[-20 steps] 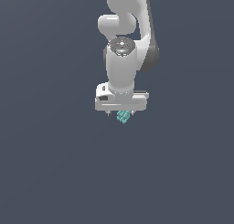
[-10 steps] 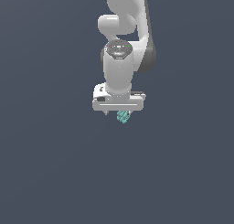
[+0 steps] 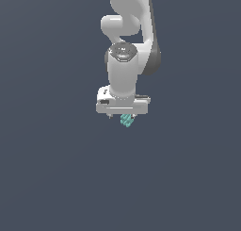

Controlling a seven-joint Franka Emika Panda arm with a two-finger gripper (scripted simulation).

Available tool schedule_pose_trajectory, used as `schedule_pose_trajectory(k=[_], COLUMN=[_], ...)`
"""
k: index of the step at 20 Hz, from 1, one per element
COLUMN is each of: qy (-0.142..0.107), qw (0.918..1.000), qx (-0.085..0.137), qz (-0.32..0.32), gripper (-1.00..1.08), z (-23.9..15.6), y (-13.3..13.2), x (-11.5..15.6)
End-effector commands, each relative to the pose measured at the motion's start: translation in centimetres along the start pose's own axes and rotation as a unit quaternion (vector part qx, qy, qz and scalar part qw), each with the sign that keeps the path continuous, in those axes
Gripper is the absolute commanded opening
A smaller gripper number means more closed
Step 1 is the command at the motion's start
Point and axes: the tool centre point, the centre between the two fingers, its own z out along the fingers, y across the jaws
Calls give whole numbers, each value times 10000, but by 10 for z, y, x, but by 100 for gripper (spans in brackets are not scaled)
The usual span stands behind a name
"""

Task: Pick up the object and move it to a goal position.

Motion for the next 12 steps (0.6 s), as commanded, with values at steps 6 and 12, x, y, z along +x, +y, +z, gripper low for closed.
schedule_pose_trajectory(k=[6, 12], qy=[7, 17], qw=[9989, 9941], qx=[9, 20], qz=[460, 1080], gripper=[100, 100], z=[13, 30], y=[-8, -16], x=[-12, -30])
